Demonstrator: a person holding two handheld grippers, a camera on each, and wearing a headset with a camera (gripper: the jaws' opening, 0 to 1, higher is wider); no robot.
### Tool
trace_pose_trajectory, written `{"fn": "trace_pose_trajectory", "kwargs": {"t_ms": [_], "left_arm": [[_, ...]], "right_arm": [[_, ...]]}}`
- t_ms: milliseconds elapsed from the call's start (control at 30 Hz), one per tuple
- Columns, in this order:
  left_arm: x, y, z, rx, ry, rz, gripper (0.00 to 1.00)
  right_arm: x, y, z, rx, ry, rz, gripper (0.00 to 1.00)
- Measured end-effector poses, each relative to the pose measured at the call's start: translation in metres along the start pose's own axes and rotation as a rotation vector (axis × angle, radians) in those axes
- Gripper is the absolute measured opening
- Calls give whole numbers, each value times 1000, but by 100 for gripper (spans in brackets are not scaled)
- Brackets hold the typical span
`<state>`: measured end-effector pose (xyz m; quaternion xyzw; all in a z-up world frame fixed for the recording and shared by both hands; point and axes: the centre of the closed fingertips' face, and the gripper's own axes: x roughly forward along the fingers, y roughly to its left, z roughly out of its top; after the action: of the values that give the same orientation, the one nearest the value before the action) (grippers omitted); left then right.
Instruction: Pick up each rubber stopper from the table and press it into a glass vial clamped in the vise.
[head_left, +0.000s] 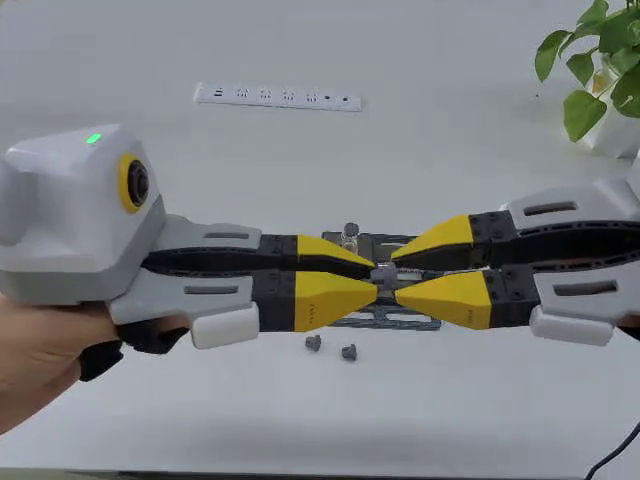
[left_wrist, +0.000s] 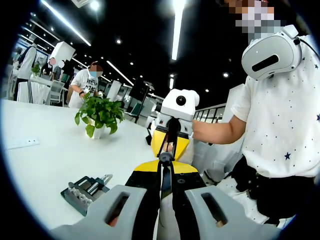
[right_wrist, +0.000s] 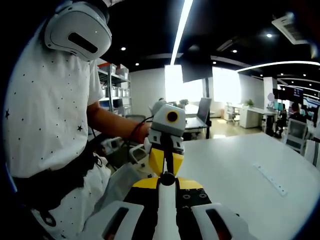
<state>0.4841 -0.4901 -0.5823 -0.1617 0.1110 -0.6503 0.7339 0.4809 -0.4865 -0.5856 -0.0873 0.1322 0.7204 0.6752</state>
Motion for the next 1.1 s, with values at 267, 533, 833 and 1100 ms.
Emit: {"fn": "trace_pose_trajectory", "kwargs": {"t_ms": [267, 533, 833, 1100], "left_arm": [[-1, 0, -1, 0, 5, -11, 3], [-2, -1, 0, -1, 9, -22, 3], [-2, 1, 3, -1, 2, -27, 3], [-5, 3, 3, -3, -19, -16, 3]], "right_arm": [[1, 1, 0, 5, 4, 9, 7], [1, 2, 0, 7, 7, 20, 7], [0, 1, 3, -5, 5, 13, 6], [2, -1, 3, 11, 13, 10, 6]]}}
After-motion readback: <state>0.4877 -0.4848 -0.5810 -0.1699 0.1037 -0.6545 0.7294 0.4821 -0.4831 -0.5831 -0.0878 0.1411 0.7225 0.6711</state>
